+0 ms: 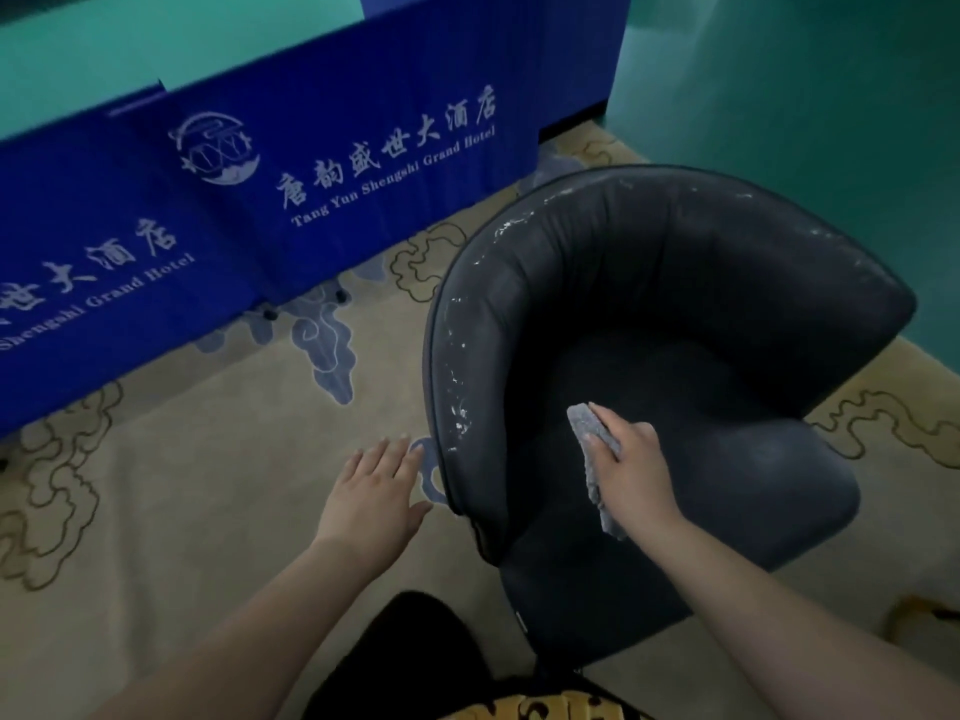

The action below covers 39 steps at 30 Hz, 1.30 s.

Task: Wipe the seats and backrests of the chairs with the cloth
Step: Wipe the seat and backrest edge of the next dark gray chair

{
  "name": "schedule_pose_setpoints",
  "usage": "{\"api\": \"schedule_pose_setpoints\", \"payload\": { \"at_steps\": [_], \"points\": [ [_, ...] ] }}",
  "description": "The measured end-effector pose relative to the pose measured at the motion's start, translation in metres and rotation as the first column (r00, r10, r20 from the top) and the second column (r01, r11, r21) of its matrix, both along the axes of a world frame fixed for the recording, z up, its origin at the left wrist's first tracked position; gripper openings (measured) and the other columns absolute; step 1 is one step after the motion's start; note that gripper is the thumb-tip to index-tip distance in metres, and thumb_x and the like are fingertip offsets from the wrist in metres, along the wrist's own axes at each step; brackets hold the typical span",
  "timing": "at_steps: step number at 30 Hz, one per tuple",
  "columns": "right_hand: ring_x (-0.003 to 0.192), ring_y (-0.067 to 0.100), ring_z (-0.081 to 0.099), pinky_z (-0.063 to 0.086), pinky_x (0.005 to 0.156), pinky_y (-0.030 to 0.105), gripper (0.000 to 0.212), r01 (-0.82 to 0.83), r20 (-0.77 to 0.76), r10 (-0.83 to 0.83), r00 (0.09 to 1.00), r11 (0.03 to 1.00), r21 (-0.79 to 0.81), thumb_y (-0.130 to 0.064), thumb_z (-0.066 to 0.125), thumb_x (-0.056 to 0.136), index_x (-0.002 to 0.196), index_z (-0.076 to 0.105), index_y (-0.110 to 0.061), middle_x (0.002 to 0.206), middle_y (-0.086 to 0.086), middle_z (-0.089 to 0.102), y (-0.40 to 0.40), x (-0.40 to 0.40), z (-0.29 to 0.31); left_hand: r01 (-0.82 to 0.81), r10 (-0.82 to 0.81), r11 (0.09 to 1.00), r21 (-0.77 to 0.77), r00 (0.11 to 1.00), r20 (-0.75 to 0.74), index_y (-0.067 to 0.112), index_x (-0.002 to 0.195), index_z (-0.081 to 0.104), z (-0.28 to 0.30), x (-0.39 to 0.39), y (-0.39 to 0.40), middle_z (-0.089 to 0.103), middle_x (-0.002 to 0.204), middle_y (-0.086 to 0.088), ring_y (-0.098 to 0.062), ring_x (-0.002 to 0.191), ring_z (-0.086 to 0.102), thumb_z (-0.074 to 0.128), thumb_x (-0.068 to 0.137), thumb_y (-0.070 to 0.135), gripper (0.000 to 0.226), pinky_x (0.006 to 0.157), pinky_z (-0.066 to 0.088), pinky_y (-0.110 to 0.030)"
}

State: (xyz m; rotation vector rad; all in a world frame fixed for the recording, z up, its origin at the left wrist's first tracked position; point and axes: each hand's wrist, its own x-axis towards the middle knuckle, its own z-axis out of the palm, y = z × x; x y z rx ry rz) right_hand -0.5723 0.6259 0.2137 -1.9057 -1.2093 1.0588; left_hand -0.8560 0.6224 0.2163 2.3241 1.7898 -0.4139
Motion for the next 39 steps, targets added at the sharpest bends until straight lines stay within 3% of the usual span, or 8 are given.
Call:
{"api": "schedule_pose_setpoints", "payload": {
  "at_steps": [3, 9, 16, 20, 24, 28, 33, 39],
  "points": [
    [0.053, 0.016, 0.058, 0.050, 0.051, 0.020, 0.039, 0.043, -0.021, -0.043, 0.999, 0.999, -0.015, -0.024, 0.048, 0.098, 0.136, 0.048, -0.034, 0.104, 0.013, 0.053, 0.002, -0.004, -0.005, 0.033, -0.033, 0.999, -0.014, 0.999, 0.006, 0.024, 0.156, 0.008, -0.001, 0.000, 0.024, 0.003, 0.164, 0.000, -0.021, 0.150, 0.005, 0.037, 0.098, 0.053, 0.071, 0.121, 0.004, -0.039],
    [0.068, 0.019, 0.061, 0.056, 0.063, 0.028, 0.039, 0.170, 0.020, -0.169, 0.985, 0.985, -0.037, -0.023, 0.049, 0.097, 0.136, 0.049, -0.031, 0.104, -0.004, 0.042, 0.022, -0.033, -0.015, 0.152, -0.149, 0.987, -0.053, 0.987, 0.061, 0.025, 0.156, -0.002, -0.009, -0.018, 0.111, 0.001, 0.164, -0.002, -0.022, 0.150, 0.007, 0.043, 0.094, 0.060, 0.085, 0.121, 0.009, -0.038],
    [0.059, 0.003, 0.060, 0.045, 0.049, 0.009, 0.035, 0.455, 0.069, -0.452, 0.889, 0.889, -0.040, -0.022, 0.049, 0.098, 0.131, 0.052, -0.031, 0.102, -0.002, 0.046, 0.046, -0.090, -0.027, 0.322, -0.304, 0.936, -0.140, 0.943, 0.136, 0.015, 0.154, -0.011, -0.025, -0.020, 0.198, -0.009, 0.164, -0.005, -0.024, 0.149, 0.009, 0.053, 0.082, 0.071, 0.112, 0.118, 0.020, -0.036],
    [0.062, 0.010, 0.061, 0.047, 0.055, 0.013, 0.037, 0.578, 0.063, -0.575, 0.816, 0.812, -0.077, -0.019, 0.049, 0.098, 0.134, 0.052, -0.027, 0.105, 0.015, 0.057, 0.048, -0.119, -0.028, 0.378, -0.358, 0.903, -0.204, 0.925, 0.128, 0.007, 0.154, -0.010, -0.035, -0.024, 0.206, -0.021, 0.161, -0.008, -0.024, 0.150, 0.003, 0.053, 0.080, 0.074, 0.119, 0.119, 0.018, -0.035],
    [0.055, 0.000, 0.059, 0.040, 0.046, 0.006, 0.031, 0.670, 0.079, -0.666, 0.742, 0.742, -0.034, -0.014, 0.052, 0.096, 0.125, 0.058, -0.024, 0.090, 0.009, 0.055, 0.039, -0.142, -0.027, 0.366, -0.349, 0.915, -0.171, 0.929, 0.122, 0.002, 0.153, -0.011, -0.039, -0.026, 0.208, -0.018, 0.162, -0.011, -0.025, 0.150, 0.002, 0.053, 0.078, 0.076, 0.123, 0.120, 0.015, -0.035],
    [0.047, 0.013, 0.056, 0.046, 0.043, 0.019, 0.035, 0.675, 0.035, -0.674, 0.738, 0.736, -0.050, -0.015, 0.052, 0.095, 0.129, 0.057, -0.023, 0.090, 0.014, 0.055, 0.029, -0.155, -0.033, 0.388, -0.379, 0.912, -0.133, 0.921, 0.091, 0.001, 0.153, -0.005, -0.043, -0.024, 0.208, -0.009, 0.162, -0.015, -0.028, 0.149, 0.008, 0.050, 0.077, 0.078, 0.122, 0.120, 0.014, -0.036],
    [0.088, 0.012, 0.056, 0.047, 0.089, 0.027, 0.041, 0.621, 0.098, -0.615, 0.782, 0.783, -0.041, -0.021, 0.055, 0.095, 0.135, 0.052, -0.026, 0.107, -0.001, 0.041, 0.037, -0.179, -0.047, 0.370, -0.363, 0.924, -0.094, 0.928, 0.083, 0.001, 0.153, 0.003, -0.045, -0.022, 0.209, -0.001, 0.162, -0.016, -0.029, 0.149, 0.011, 0.058, 0.072, 0.078, 0.124, 0.120, 0.015, -0.037],
    [0.098, 0.020, 0.049, 0.040, 0.093, 0.023, 0.049, 0.416, 0.116, -0.423, 0.898, 0.906, 0.083, -0.018, 0.062, 0.092, 0.139, 0.048, -0.019, 0.108, 0.010, 0.042, 0.068, -0.195, -0.061, 0.353, -0.346, 0.931, -0.089, 0.935, 0.080, 0.002, 0.153, 0.000, -0.051, -0.022, 0.206, -0.003, 0.163, -0.015, -0.028, 0.149, 0.009, 0.058, 0.066, 0.082, 0.131, 0.120, 0.013, -0.036]
  ]
}}
